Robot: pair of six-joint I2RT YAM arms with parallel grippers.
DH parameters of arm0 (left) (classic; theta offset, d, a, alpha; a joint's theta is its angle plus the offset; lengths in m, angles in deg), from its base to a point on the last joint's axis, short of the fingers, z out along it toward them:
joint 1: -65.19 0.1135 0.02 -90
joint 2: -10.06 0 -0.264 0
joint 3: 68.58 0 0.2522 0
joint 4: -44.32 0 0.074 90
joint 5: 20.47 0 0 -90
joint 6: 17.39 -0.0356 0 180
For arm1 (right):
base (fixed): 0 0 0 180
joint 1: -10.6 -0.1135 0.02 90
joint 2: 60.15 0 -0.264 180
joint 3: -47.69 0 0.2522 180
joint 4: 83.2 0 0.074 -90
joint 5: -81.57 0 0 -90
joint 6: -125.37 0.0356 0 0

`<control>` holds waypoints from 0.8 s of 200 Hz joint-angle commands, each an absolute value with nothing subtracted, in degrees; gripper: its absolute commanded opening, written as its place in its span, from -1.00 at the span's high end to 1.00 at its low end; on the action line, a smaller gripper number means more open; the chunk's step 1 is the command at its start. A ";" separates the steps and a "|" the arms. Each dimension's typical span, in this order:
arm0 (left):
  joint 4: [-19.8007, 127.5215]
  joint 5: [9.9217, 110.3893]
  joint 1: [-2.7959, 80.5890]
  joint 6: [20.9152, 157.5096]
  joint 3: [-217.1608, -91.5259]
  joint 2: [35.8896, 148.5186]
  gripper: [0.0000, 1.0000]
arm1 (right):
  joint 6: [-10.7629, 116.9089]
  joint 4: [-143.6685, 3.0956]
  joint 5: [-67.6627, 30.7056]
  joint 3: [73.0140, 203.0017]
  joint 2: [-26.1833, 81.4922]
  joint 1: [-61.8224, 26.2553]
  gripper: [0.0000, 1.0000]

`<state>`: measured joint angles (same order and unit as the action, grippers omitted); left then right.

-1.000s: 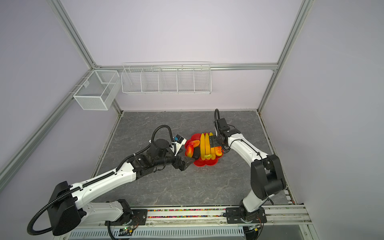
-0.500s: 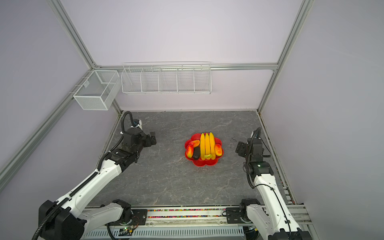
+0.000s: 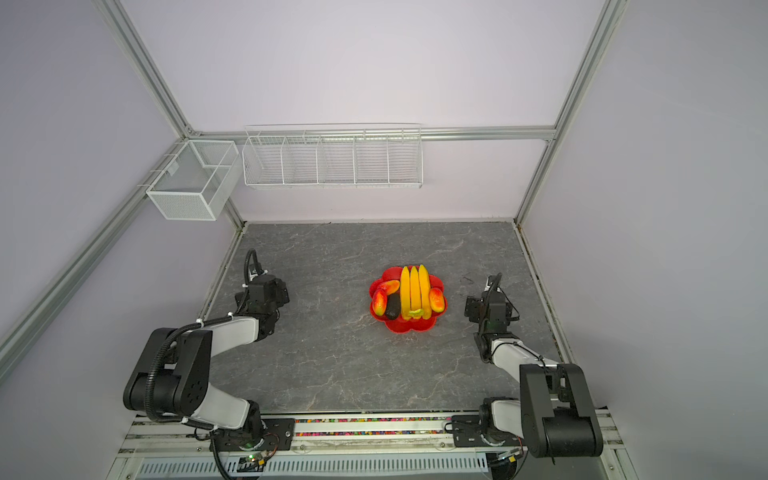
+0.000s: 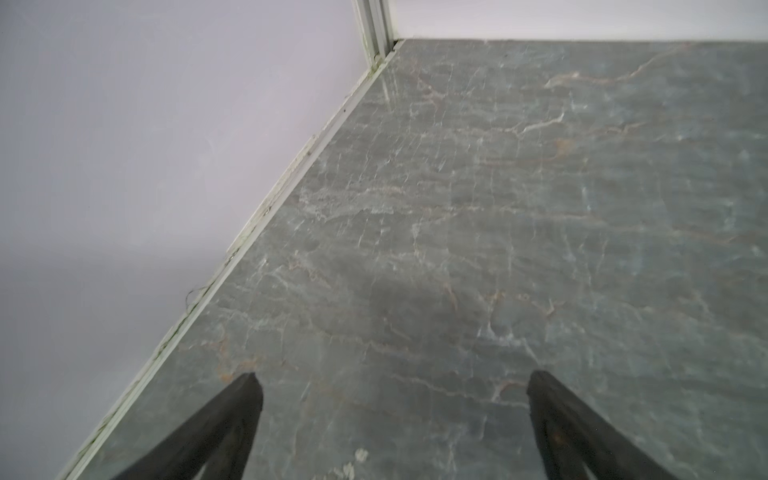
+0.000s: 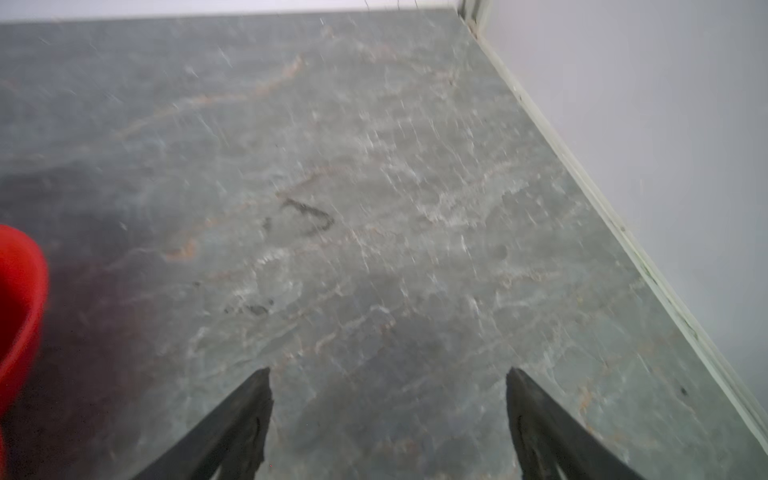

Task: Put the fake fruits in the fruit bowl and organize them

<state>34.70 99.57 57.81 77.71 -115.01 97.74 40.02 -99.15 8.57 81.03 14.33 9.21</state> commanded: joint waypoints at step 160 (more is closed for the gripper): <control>5.26 88.10 61.06 74.61 -104.55 99.19 -0.99 | 33.97 -118.37 -0.87 83.78 27.40 10.01 -0.77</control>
